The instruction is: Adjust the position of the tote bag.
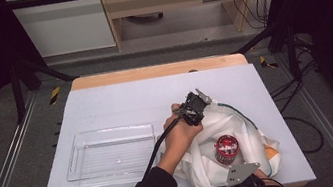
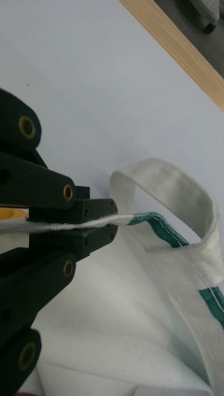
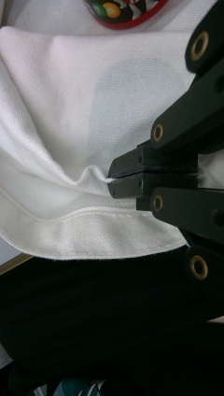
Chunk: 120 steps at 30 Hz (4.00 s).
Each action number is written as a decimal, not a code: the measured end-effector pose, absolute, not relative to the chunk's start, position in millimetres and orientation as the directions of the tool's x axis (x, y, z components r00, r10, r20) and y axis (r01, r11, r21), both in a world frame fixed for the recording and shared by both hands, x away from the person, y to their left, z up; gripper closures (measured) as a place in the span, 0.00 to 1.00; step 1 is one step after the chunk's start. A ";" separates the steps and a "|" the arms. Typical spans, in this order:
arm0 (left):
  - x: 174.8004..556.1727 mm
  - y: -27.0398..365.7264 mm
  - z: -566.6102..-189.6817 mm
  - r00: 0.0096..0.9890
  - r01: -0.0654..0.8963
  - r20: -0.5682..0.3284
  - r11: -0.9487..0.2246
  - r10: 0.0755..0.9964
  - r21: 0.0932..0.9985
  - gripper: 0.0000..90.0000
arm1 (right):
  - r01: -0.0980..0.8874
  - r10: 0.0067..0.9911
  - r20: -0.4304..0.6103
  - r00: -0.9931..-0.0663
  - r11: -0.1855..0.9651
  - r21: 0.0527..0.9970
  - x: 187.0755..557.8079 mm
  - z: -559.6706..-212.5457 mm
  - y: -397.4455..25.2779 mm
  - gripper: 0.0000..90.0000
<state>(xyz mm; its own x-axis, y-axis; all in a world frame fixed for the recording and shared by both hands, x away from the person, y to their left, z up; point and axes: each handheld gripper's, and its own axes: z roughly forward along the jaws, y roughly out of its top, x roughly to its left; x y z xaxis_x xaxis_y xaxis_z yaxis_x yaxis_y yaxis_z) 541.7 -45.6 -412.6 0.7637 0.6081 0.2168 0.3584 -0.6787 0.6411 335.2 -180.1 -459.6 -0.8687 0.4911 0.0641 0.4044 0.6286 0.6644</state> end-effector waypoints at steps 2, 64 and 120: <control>540.9 -45.2 -412.2 0.766 0.355 0.221 -0.684 0.603 0.637 0.97 | 0.403 0.491 0.064 -0.869 0.626 0.668 335.3 -459.4 -180.6 0.99; 474.5 28.8 -327.0 0.773 0.237 0.220 -0.593 0.595 0.769 0.19 | 0.409 0.675 -0.071 -0.734 0.524 0.747 369.8 -373.5 -211.1 0.15; 441.7 226.2 -359.8 0.608 0.415 0.071 -0.393 0.791 0.821 0.12 | 0.489 0.682 -0.040 -0.730 0.562 0.667 423.8 -397.8 -209.9 0.14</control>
<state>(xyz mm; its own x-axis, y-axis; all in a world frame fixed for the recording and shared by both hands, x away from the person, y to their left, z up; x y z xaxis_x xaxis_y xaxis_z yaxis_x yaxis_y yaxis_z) 441.7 226.2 -359.8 0.6076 0.7910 0.0710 0.4151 -0.3926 0.8207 423.8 -209.9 -397.8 -0.7304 0.6819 -0.0399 0.4887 0.5625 0.6670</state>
